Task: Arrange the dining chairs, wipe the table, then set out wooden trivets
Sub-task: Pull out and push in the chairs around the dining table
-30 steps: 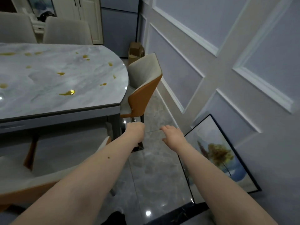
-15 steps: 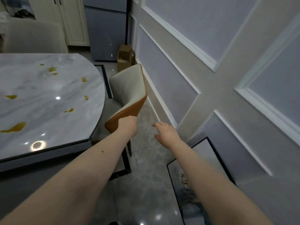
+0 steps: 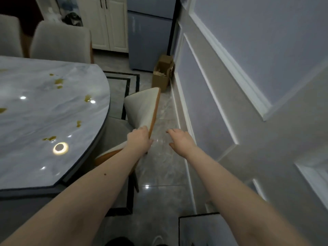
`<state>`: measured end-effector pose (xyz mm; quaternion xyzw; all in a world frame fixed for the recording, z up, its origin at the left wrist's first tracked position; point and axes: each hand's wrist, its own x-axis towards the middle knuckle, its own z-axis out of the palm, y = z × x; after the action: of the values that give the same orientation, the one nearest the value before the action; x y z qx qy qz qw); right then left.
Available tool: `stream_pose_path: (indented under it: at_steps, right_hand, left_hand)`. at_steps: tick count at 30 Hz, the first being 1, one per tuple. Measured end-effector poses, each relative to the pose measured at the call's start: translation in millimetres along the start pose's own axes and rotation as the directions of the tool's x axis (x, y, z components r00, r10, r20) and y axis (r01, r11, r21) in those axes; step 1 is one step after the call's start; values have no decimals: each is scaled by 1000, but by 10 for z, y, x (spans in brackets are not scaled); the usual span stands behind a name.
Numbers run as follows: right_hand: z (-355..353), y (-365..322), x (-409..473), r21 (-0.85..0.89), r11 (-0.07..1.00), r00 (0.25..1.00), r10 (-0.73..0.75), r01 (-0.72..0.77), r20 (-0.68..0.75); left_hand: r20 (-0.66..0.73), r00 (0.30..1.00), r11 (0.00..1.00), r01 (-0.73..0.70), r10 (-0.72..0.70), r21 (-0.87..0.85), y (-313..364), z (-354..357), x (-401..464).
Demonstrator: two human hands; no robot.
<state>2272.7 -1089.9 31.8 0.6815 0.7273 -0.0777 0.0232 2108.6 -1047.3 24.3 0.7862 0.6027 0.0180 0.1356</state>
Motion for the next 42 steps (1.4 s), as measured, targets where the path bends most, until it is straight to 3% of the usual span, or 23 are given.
stream_pose_path:
  at_steps: [10,18,24,29,33,38,42]
  right_hand:
    - [-111,304,1332,-28,960,960,-279,278,-18]
    - [-160,354,2202,-149,865,877,-463,478,128]
    - [-119,280,2676,-243,643,678,-611,726,410]
    - [-3,229,2910,-238,438,493,-685,867,537]
    - [34,282,3099,-175,287,335,-754,942,566]
    - [-2,401,3353,-44,160,157,-819,986,552]
    - [-24,421,3499,-92,98,134,-792,991,596]
  left_hand:
    - [81,977,979,202,-199,-35,146,69,885]
    - [409,877,932,333,-252,-141,51,82,1460]
    - [626,754,930,347,-200,-120,-63,48,1717]
    - [732,650,916,391,-204,-92,-84,50,1787]
    - [759,584,853,517,-288,-74,13,-19,1813]
    - [695,556,726,684,-456,-70,224,23,1801]
    - [505,598,684,729,-623,-19,440,108,1771]
